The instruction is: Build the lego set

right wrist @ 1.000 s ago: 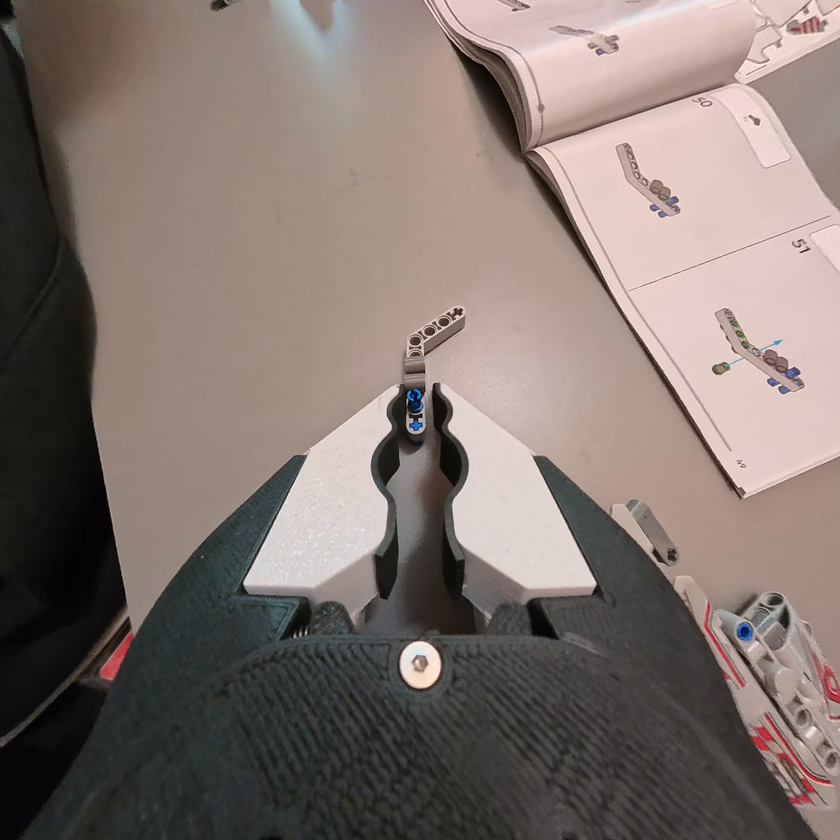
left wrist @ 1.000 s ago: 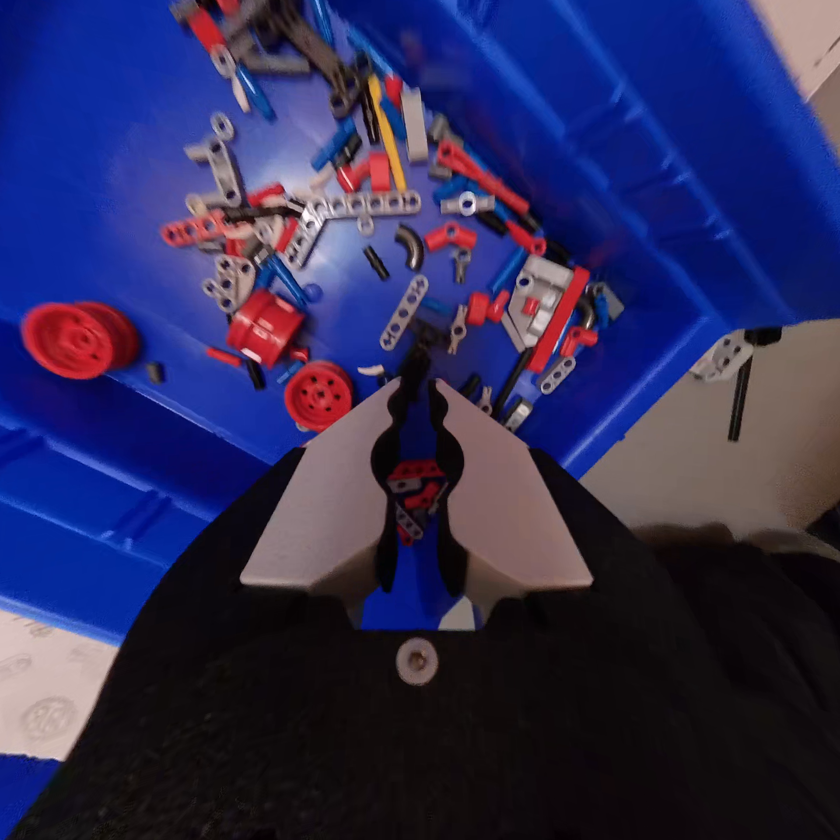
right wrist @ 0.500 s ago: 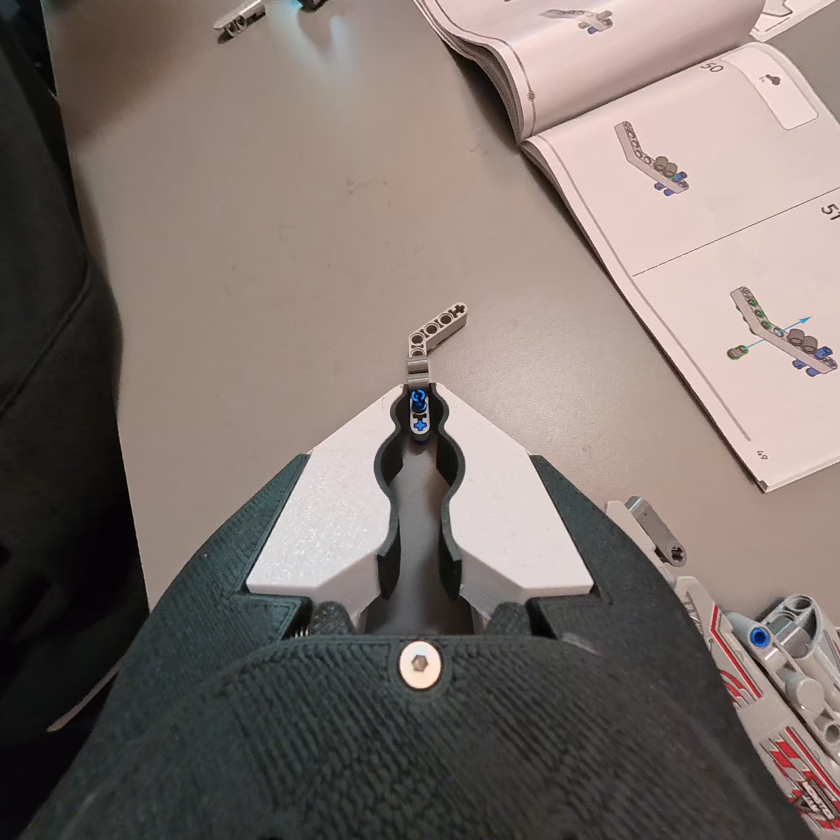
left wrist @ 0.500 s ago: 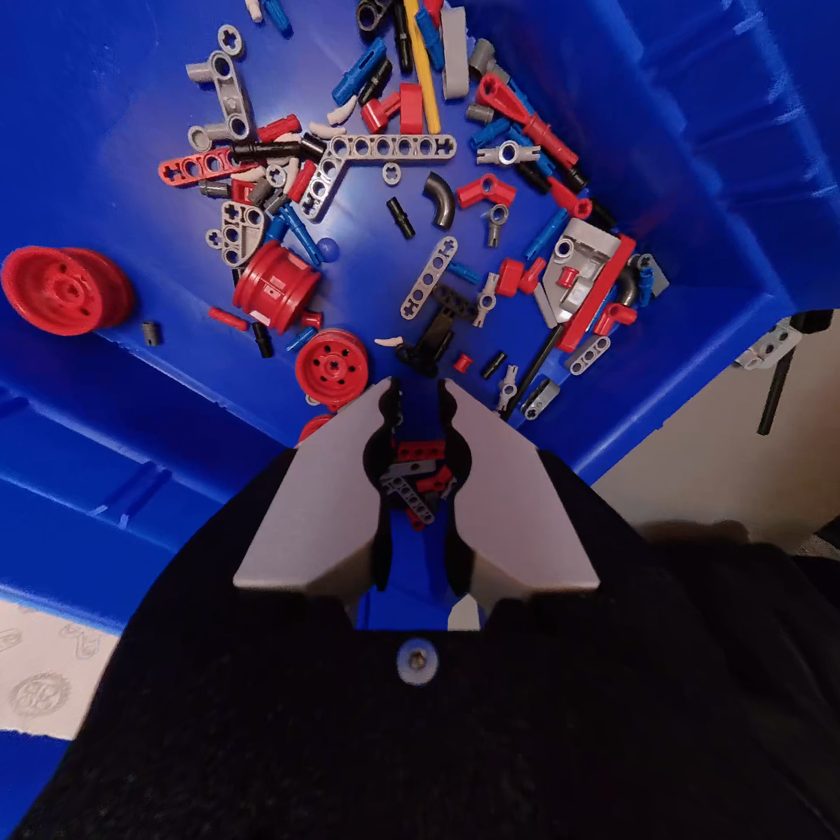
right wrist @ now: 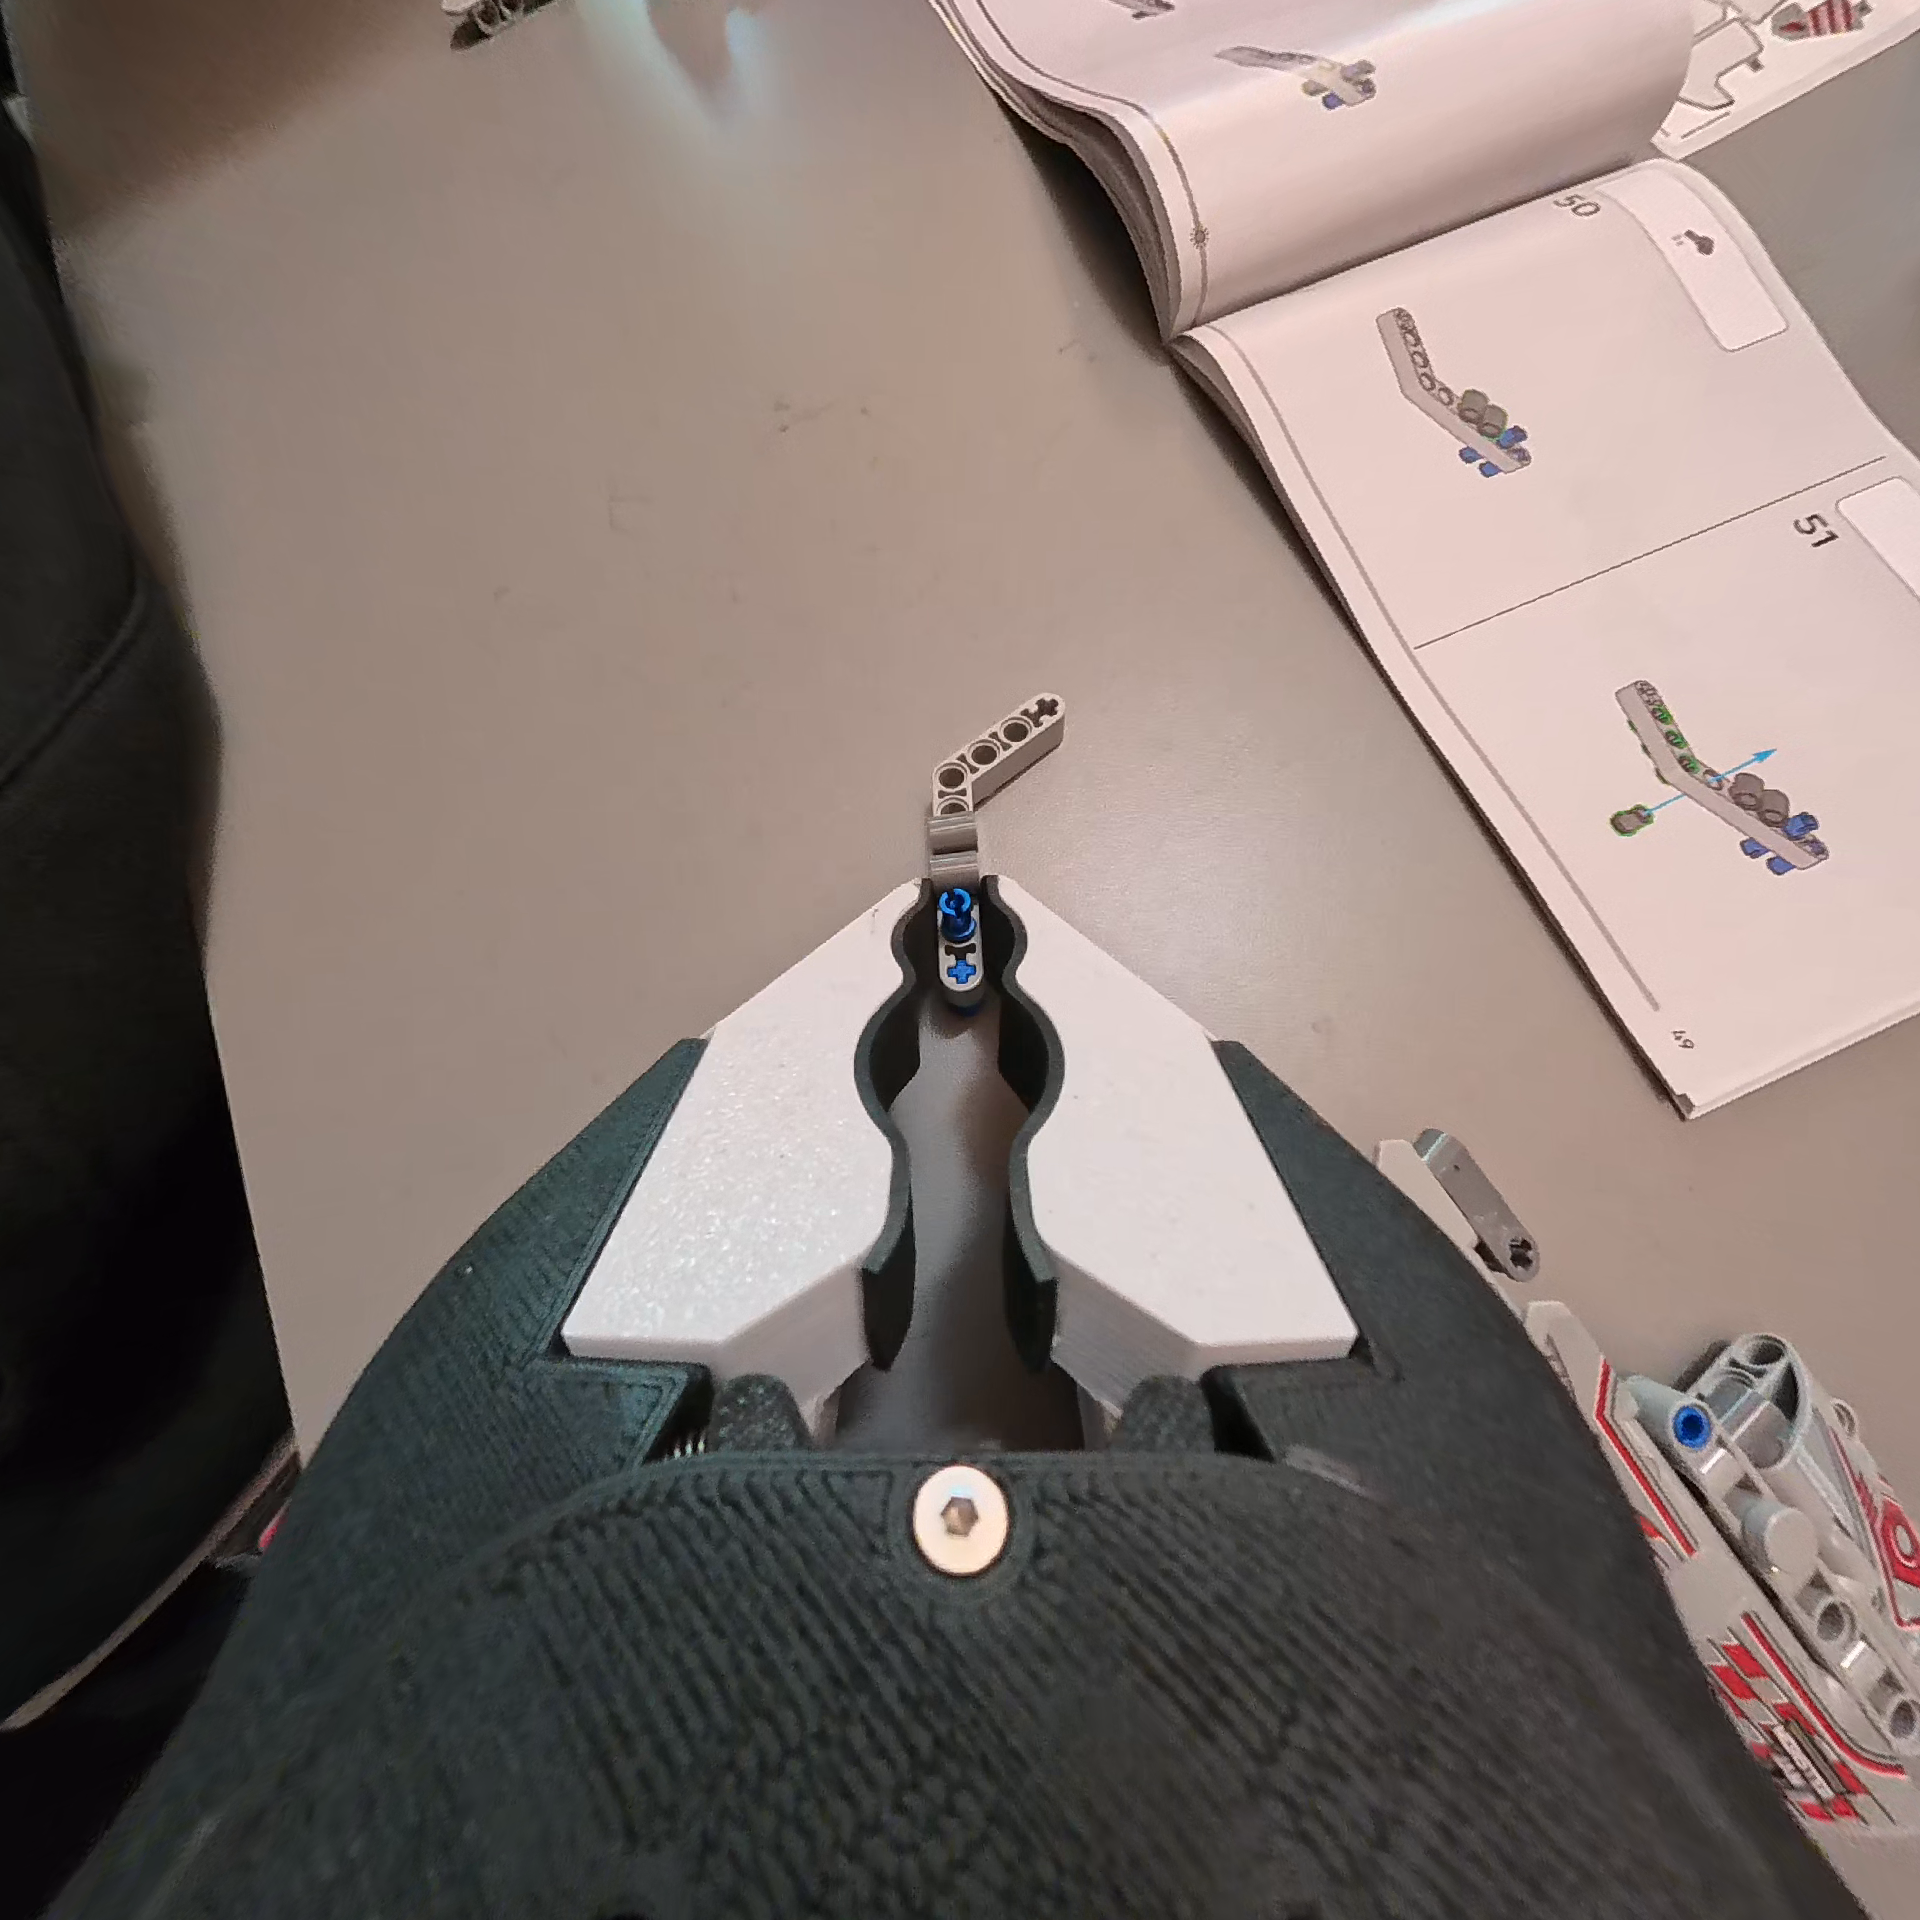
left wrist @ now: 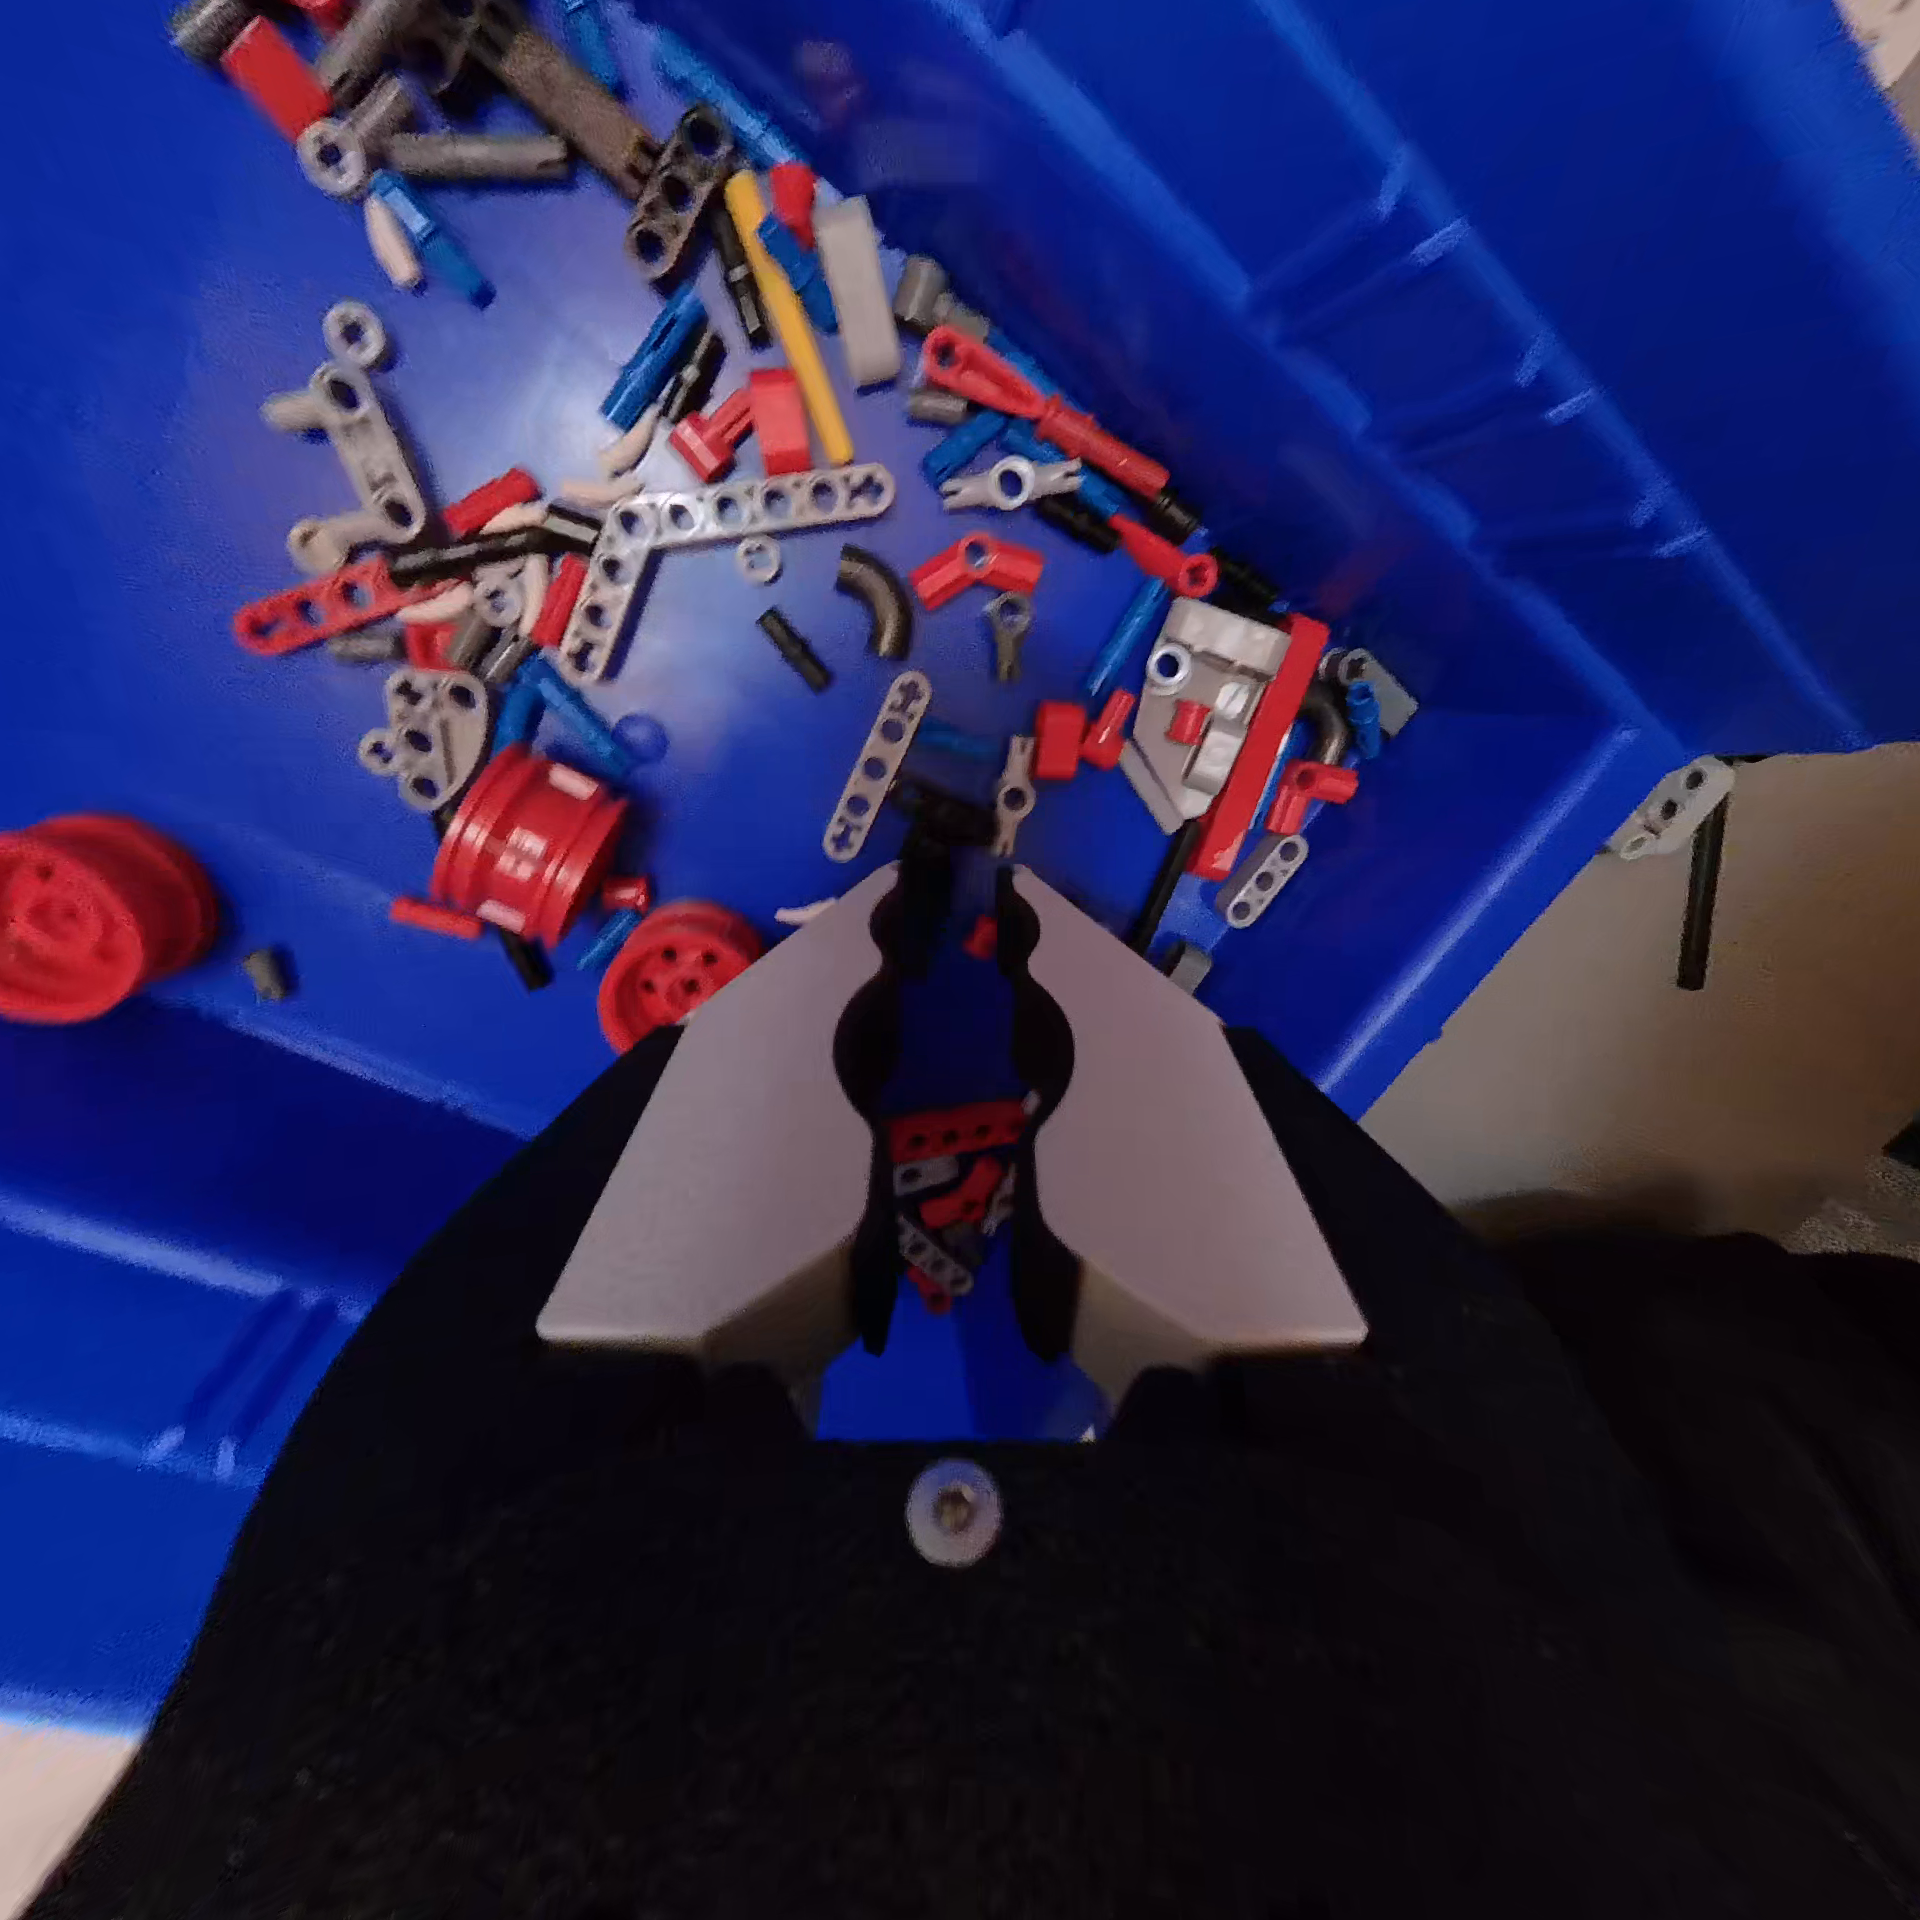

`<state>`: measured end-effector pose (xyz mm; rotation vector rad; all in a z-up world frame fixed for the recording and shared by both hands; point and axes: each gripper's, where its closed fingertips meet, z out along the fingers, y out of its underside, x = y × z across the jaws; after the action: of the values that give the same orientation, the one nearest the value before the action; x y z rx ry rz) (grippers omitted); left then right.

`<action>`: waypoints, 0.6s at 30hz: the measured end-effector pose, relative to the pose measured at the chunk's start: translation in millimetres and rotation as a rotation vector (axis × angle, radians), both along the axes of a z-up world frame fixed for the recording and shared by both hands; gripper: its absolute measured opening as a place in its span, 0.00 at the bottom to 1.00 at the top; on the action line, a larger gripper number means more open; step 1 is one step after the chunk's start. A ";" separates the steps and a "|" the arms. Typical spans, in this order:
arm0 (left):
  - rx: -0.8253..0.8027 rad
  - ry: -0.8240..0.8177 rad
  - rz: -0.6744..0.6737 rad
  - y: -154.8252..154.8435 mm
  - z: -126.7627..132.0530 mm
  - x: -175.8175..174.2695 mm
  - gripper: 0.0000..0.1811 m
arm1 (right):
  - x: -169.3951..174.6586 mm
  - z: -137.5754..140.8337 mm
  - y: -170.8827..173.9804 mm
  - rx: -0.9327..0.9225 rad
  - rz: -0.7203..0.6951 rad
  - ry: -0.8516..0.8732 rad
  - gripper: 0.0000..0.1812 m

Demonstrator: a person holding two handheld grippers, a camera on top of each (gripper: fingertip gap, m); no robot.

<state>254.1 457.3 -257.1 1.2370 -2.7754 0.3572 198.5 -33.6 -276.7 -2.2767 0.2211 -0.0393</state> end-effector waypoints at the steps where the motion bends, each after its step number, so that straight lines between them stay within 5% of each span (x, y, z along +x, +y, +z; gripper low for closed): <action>1: -0.012 0.006 -0.016 -4.7 -1.5 0.6 0.07 | 0.0 -0.1 -0.1 -0.002 0.000 -0.008 0.04; 9: -0.080 -0.058 -0.046 -23.9 2.6 16.2 0.13 | 1.6 -0.2 -0.1 0.000 -0.011 -0.002 0.03; 18: -0.249 -0.075 -0.308 -66.8 0.7 7.7 0.07 | 4.9 -0.1 -0.8 0.006 -0.032 0.028 0.03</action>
<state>261.8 390.5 -256.4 0.7431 -2.8119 0.7064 203.4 -34.4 -276.8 -2.2685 0.2720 -0.0237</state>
